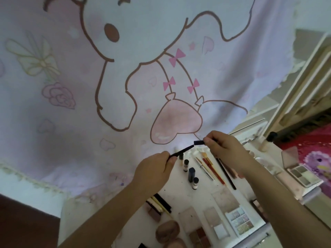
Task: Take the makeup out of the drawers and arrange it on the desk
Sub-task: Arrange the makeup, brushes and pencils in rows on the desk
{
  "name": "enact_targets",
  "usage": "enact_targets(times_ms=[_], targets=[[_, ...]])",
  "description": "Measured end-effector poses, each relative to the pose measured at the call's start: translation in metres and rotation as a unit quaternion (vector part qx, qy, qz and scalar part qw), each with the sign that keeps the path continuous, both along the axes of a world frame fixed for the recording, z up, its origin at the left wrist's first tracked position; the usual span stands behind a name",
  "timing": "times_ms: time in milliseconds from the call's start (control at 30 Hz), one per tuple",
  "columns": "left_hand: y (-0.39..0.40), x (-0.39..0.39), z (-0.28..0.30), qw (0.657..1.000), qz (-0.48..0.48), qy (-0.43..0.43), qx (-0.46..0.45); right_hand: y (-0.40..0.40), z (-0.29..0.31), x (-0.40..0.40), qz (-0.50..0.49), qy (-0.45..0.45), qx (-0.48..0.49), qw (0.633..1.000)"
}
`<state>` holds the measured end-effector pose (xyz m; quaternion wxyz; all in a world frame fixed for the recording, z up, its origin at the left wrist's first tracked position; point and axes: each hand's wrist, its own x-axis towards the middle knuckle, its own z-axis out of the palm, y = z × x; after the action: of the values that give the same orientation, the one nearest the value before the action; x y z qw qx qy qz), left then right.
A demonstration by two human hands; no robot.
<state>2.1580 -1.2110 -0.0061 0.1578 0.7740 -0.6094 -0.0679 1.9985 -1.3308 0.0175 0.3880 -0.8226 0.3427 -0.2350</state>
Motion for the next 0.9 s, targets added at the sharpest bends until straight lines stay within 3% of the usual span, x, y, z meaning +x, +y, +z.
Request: enact_targets(times_ms=[400,567,667,767,900], targets=[[0.0,0.002,-0.002,0.999,-0.005,0.032,0.031,-0.006,-0.001,0.004,0.067,0.053,-0.011,0.996],[0.0,0.0,-0.005,0.993,-0.031,0.114,0.015,-0.004,-0.005,0.013,0.084,0.066,0.011,0.994],[-0.002,-0.002,-0.007,0.984,-0.02,0.178,0.015,0.0,-0.01,0.017,0.035,-0.025,0.093,0.995],[-0.003,-0.008,-0.012,0.968,0.003,0.252,0.015,0.007,-0.024,0.02,-0.041,-0.128,0.223,0.966],[-0.004,-0.023,-0.027,0.95,0.005,0.313,0.019,0.02,-0.05,0.021,-0.045,-0.139,0.308,0.94]])
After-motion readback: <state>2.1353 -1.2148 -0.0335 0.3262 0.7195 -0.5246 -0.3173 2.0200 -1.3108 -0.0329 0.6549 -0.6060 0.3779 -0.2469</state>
